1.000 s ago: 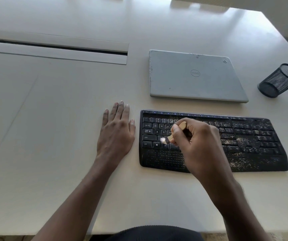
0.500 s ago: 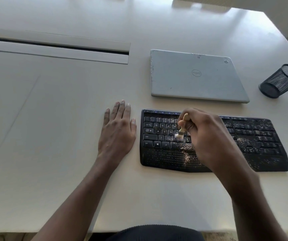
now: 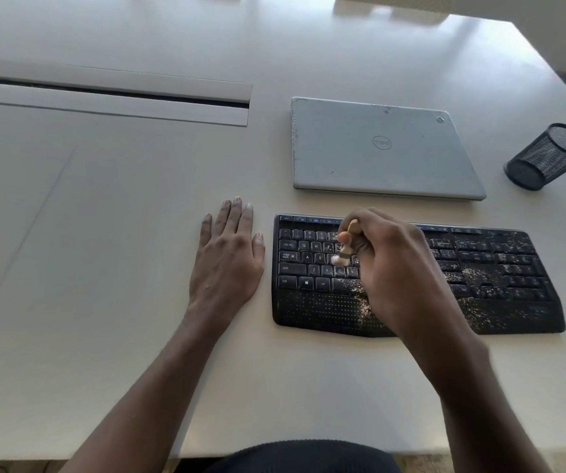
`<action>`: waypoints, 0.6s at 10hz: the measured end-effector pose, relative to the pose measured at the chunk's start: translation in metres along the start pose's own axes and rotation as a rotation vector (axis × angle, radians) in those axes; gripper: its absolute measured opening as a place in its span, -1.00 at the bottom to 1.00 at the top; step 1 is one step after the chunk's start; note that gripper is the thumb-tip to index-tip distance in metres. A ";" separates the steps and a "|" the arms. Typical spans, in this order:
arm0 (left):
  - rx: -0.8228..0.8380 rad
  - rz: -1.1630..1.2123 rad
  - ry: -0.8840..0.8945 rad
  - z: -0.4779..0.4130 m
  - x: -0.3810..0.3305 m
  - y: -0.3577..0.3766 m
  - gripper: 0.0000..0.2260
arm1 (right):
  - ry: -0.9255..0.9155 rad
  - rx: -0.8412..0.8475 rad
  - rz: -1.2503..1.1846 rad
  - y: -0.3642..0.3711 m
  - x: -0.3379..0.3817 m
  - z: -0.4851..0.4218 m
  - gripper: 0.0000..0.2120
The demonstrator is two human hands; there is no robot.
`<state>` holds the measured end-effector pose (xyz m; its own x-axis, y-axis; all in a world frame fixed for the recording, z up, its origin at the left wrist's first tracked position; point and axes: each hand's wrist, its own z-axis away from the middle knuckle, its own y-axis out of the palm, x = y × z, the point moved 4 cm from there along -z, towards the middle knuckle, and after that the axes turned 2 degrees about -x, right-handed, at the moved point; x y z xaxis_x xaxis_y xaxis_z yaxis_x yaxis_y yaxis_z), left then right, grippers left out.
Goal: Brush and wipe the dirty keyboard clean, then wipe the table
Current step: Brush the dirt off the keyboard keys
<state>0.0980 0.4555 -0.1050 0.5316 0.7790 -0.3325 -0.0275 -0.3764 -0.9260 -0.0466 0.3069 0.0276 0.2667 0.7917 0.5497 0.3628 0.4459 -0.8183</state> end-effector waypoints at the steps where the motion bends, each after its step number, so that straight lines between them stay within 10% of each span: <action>1: 0.000 0.004 0.000 0.000 0.000 0.000 -0.49 | -0.057 0.013 -0.106 0.004 0.013 0.001 -0.90; 6: -0.001 -0.002 0.001 0.000 0.001 0.001 -0.49 | -0.109 0.119 -0.165 0.016 0.031 0.001 -0.91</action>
<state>0.0985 0.4556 -0.1059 0.5327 0.7791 -0.3306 -0.0254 -0.3758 -0.9264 -0.0336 0.3390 0.0310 0.1123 0.7413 0.6617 0.2836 0.6143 -0.7364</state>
